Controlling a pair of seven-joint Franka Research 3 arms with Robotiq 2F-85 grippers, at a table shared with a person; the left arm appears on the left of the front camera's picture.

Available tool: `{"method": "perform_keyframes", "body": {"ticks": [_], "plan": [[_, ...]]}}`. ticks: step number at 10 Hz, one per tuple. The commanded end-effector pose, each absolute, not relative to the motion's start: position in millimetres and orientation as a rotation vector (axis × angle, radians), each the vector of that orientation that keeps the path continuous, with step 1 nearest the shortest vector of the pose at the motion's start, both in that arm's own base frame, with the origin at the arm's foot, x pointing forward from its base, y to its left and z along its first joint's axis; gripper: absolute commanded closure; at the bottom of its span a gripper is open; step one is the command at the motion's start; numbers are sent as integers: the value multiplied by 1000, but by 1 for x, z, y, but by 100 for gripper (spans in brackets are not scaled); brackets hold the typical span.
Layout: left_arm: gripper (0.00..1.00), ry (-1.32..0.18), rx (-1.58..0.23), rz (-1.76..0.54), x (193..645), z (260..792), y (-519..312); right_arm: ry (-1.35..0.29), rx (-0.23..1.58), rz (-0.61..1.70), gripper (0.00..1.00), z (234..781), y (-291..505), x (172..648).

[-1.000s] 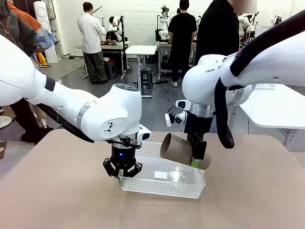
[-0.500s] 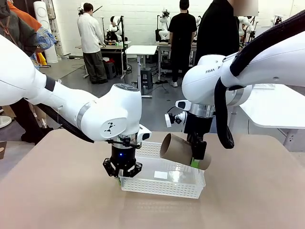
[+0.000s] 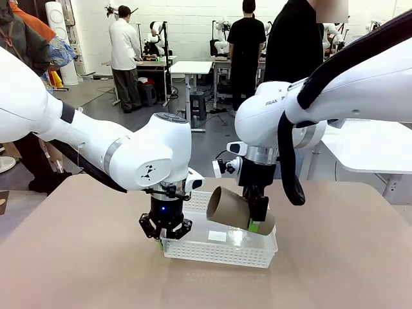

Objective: Clean and organize the cups into the basket.
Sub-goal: Pick up the Organizing basket and move it to the center of the table, then pick up the Reusable plastic cup from the right side of the table and place it inside the Organizing basket.

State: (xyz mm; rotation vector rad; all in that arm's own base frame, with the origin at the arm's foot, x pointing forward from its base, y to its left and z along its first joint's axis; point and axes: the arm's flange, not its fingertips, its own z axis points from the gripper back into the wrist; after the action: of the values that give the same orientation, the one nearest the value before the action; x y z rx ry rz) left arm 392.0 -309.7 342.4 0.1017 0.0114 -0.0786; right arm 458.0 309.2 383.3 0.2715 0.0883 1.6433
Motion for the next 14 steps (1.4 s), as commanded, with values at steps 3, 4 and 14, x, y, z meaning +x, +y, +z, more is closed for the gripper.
{"method": "perform_keyframes", "body": {"ticks": [3, 4, 14], "plan": [[100, 18, 112, -79, 389, 341, -310, 164, 313, 1646, 19, 357, 330, 479], [100, 18, 112, -79, 389, 341, -310, 191, 320, 1652, 19, 350, 331, 479], [100, 18, 112, -79, 389, 341, -310, 308, 281, 1567, 19, 324, 322, 447]]}}
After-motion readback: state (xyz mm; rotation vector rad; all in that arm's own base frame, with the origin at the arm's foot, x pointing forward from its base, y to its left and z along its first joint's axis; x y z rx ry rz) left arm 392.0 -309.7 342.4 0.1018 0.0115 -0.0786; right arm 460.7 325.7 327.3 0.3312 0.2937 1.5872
